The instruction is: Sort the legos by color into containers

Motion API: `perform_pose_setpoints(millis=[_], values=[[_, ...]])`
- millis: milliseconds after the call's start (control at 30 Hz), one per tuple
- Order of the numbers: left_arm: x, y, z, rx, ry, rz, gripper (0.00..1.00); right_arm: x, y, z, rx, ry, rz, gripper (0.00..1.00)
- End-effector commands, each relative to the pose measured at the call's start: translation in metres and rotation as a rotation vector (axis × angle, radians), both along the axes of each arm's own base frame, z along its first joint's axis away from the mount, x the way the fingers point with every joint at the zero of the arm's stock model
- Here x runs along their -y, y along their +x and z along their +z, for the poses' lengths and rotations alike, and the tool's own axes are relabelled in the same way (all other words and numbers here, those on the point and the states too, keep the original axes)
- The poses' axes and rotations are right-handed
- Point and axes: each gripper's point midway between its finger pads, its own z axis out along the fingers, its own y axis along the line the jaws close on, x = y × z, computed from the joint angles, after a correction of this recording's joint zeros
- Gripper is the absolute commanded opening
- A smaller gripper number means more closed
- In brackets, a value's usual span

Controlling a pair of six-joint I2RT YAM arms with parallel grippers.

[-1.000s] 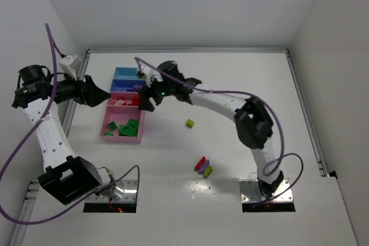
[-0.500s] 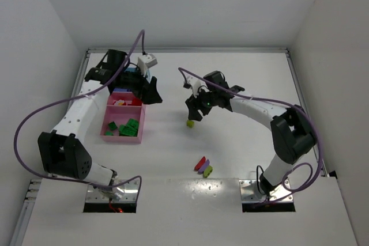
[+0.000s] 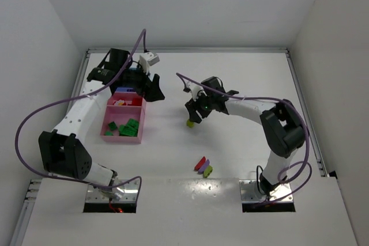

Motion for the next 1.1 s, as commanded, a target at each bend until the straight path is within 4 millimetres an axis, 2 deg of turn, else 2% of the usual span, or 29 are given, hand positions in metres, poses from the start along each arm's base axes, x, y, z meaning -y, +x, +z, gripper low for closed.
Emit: perform_pose_setpoints(millis=[0, 133, 267, 533, 567, 600, 667, 700, 733, 767, 800, 867, 900, 933, 967, 1000, 1033, 1067], values=[[-0.003, 0.008, 0.027, 0.087, -0.026, 0.031, 0.93, -0.011, 0.003, -0.003, 0.025, 0.015, 0.003, 0.64], [-0.006, 0.011, 0.028, 0.089, -0.031, 0.045, 0.93, -0.02, -0.002, -0.003, 0.014, 0.026, 0.022, 0.64], [-0.01, 0.012, 0.024, 0.081, -0.023, 0.061, 0.93, -0.023, -0.008, -0.014, -0.016, 0.018, 0.039, 0.62], [-0.021, 0.018, 0.016, 0.077, 0.0, 0.103, 0.92, -0.021, -0.017, -0.04, -0.047, -0.039, 0.059, 0.49], [-0.021, 0.018, 0.021, 0.096, -0.003, 0.103, 0.92, -0.02, -0.016, -0.041, -0.042, -0.047, 0.051, 0.46], [-0.025, 0.019, 0.017, 0.083, -0.007, 0.122, 0.9, -0.018, -0.016, -0.045, -0.046, -0.059, 0.046, 0.36], [-0.029, 0.02, 0.03, 0.136, -0.027, 0.144, 0.89, -0.022, -0.01, -0.041, -0.029, -0.047, 0.045, 0.25], [-0.038, 0.021, 0.027, 0.13, -0.032, 0.186, 0.87, -0.024, -0.006, -0.036, -0.018, -0.039, 0.045, 0.21], [-0.043, 0.026, 0.033, 0.162, -0.045, 0.206, 0.87, -0.027, 0.005, -0.027, 0.006, -0.022, 0.036, 0.16], [-0.047, 0.024, 0.041, 0.191, -0.059, 0.226, 0.85, -0.031, 0.01, -0.02, 0.023, -0.011, 0.035, 0.15], [-0.058, 0.024, 0.039, 0.17, -0.081, 0.282, 0.82, -0.036, 0.024, -0.004, 0.054, 0.011, 0.026, 0.14], [-0.075, 0.032, 0.053, 0.227, -0.132, 0.372, 0.82, -0.049, 0.036, 0.015, 0.073, 0.054, 0.03, 0.14], [-0.093, 0.033, 0.064, 0.262, -0.185, 0.465, 0.82, -0.058, 0.055, 0.038, 0.113, 0.1, 0.021, 0.14], [-0.103, 0.034, 0.068, 0.28, -0.206, 0.515, 0.82, -0.066, 0.063, 0.05, 0.128, 0.127, 0.02, 0.14], [-0.115, 0.035, 0.069, 0.295, -0.213, 0.576, 0.82, -0.07, 0.074, 0.063, 0.137, 0.161, 0.001, 0.14], [-0.13, 0.035, 0.065, 0.279, -0.231, 0.65, 0.82, -0.086, 0.088, 0.095, 0.183, 0.231, 0.016, 0.12], [-0.137, 0.035, 0.07, 0.304, -0.24, 0.688, 0.82, -0.091, 0.099, 0.101, 0.186, 0.263, 0.006, 0.12], [-0.147, 0.037, 0.066, 0.293, -0.235, 0.742, 0.82, -0.103, 0.111, 0.129, 0.228, 0.323, 0.012, 0.12]])
